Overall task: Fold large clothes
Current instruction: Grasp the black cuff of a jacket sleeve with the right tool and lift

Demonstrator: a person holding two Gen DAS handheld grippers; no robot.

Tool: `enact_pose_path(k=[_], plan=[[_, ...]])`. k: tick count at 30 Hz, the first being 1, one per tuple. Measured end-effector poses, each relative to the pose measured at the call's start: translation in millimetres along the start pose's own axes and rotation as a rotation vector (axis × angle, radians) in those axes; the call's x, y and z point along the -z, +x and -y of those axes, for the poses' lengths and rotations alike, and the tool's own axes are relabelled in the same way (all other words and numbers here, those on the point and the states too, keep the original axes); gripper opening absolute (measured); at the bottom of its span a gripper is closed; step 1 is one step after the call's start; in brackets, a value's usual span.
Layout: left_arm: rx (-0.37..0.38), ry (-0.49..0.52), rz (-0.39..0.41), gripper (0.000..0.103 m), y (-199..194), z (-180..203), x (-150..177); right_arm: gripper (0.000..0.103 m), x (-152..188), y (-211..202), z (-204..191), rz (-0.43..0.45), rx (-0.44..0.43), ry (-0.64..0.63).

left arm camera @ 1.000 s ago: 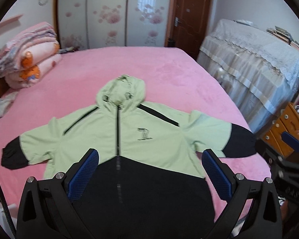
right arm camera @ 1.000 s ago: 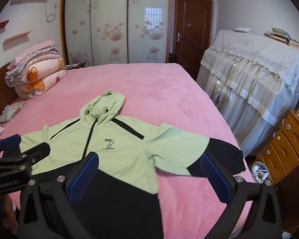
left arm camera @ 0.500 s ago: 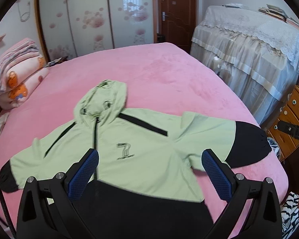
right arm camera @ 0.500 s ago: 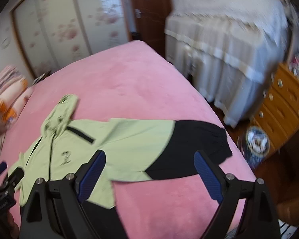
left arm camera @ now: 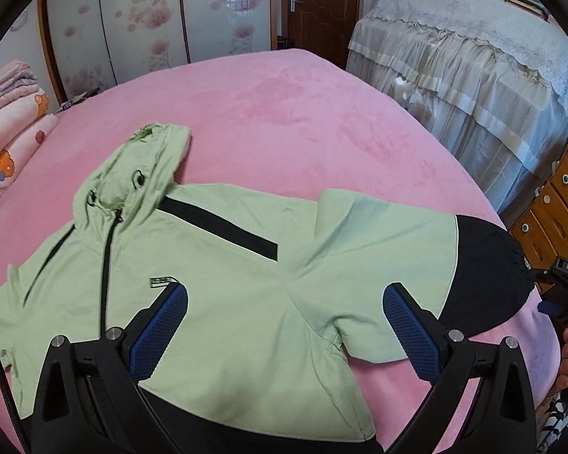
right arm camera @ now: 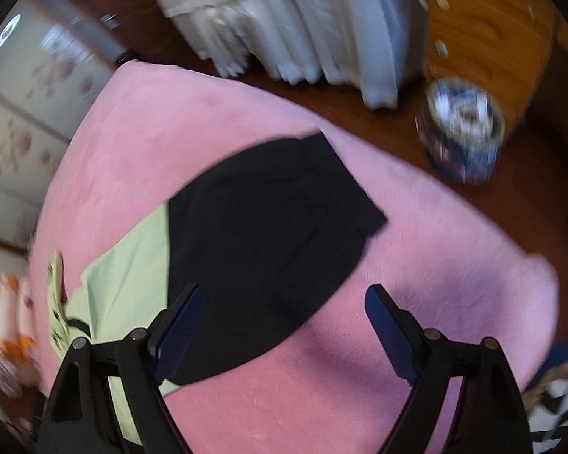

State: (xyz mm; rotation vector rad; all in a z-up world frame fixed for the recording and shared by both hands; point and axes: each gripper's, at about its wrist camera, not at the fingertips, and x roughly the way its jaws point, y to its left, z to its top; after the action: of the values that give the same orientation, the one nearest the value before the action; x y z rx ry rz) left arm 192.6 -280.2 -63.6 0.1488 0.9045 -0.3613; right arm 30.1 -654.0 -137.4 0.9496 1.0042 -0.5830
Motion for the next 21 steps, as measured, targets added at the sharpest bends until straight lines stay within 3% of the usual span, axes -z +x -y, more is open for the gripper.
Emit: enact_pose_path(k=[6,12,14,17,21], plan=[[0.007,0.017,-0.027,0.102,31,7,5,0.086,-1,29,4,0.002,0.022,0.070],[0.001,0.011,-0.058,0.102,51,7,1,0.048,-8,37,-7,0.061,0.034,0.059],[-0.008,0.018,-0.066,0.102,55,7,-2,0.008,-8,35,-13,0.073,0.013,0.025],[-0.012,0.025,-0.072,0.101,53,5,-3,0.006,0,12,-32,0.179,0.010,-0.045],[0.002,0.010,-0.071,0.101,36,-18,-2,0.006,30,-30,-94,0.308,-0.052,-0.298]])
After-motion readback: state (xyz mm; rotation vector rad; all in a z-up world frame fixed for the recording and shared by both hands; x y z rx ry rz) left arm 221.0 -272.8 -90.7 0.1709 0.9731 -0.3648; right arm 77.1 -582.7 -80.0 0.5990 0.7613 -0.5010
